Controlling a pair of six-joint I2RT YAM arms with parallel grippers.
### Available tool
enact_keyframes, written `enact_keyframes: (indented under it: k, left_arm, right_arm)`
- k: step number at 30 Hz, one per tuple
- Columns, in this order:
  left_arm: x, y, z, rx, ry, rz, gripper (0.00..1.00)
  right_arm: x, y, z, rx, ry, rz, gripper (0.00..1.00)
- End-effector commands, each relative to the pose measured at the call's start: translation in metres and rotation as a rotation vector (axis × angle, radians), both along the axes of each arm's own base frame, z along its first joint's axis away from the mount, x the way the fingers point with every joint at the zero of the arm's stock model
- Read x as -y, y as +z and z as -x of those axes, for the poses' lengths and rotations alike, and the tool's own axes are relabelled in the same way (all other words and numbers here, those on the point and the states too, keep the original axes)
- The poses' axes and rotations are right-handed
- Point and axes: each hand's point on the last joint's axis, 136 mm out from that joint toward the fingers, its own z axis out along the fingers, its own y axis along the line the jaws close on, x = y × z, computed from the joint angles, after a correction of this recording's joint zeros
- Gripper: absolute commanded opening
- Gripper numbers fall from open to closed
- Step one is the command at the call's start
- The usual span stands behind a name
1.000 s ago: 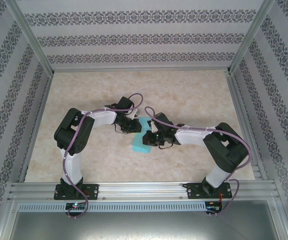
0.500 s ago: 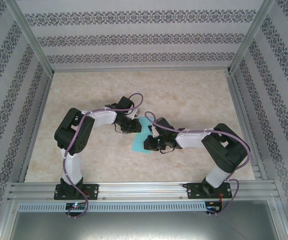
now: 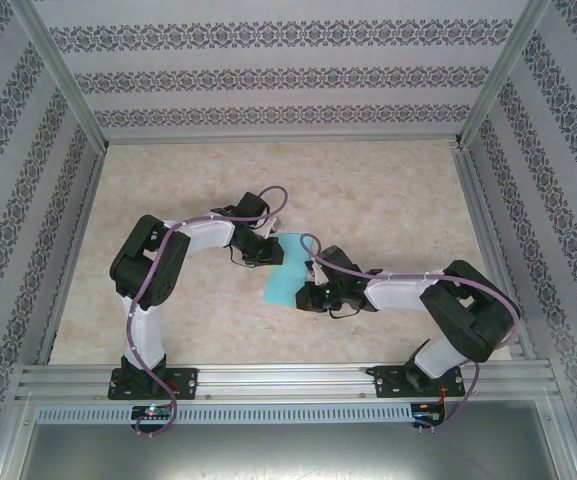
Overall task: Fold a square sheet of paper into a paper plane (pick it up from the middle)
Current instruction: Fold the square sheet of paper in half at the center of the table.
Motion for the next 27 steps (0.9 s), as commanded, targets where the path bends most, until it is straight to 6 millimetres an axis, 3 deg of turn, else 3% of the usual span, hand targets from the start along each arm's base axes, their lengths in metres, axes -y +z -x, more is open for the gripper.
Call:
enact_keyframes:
  k: [1,5,11,14,22,27]
  left_arm:
    - [-0.071,-0.089,0.056,-0.202,-0.004,-0.365,0.19]
    - [-0.069,-0.088,0.054,-0.198,-0.005,-0.36,0.19]
    - [-0.067,-0.085,0.054,-0.194,-0.003,-0.345,0.2]
    - [-0.066,-0.081,0.051,-0.185,-0.001,-0.341,0.2]
    - [-0.063,-0.078,0.049,-0.176,0.003,-0.329,0.19]
    - [-0.064,-0.078,0.049,-0.173,-0.003,-0.334,0.19]
  right_arm:
    - [0.034,-0.025,0.044,-0.141,0.05,0.164,0.09]
    - [0.031,-0.01,0.033,-0.1,0.047,0.153,0.09]
    - [0.0,0.045,-0.036,0.064,-0.096,-0.082,0.09]
    - [-0.008,0.057,-0.059,0.096,-0.12,-0.112,0.09]
    - [-0.003,0.037,-0.103,0.117,-0.178,-0.053,0.09]
    - [0.0,0.016,-0.111,0.099,-0.166,0.007,0.09]
